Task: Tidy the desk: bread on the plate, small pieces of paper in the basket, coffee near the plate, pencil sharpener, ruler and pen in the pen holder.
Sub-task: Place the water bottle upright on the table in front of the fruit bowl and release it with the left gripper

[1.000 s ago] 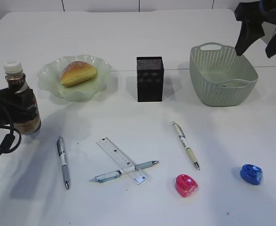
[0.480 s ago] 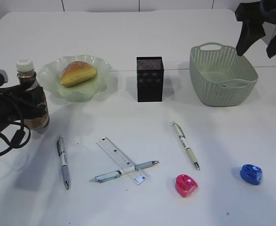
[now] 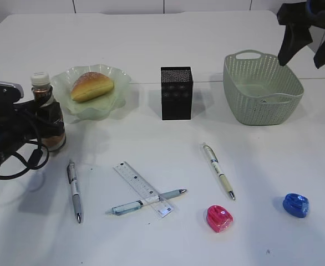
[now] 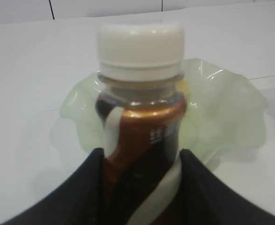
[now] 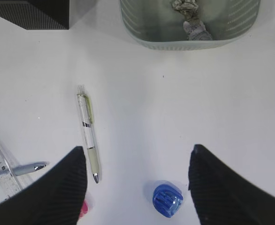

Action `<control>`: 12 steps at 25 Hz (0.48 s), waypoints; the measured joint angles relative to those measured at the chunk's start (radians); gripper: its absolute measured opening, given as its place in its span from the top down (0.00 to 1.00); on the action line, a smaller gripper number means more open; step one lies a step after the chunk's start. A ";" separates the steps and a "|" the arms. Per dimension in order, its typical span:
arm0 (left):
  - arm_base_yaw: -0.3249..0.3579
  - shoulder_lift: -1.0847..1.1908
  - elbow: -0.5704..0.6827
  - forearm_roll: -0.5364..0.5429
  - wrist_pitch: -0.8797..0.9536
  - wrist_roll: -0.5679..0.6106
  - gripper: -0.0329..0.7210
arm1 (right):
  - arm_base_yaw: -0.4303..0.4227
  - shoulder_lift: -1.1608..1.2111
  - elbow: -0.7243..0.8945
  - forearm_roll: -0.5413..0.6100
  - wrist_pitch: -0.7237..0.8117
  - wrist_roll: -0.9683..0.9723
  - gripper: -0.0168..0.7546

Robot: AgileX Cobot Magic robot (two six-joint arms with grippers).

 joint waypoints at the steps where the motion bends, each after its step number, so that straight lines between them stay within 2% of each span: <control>1: 0.000 0.002 0.000 0.000 -0.003 0.000 0.54 | 0.000 0.000 0.000 0.000 0.000 0.000 0.29; 12: 0.000 0.007 -0.002 0.000 -0.011 0.000 0.54 | 0.000 0.000 0.000 0.000 0.000 0.000 0.29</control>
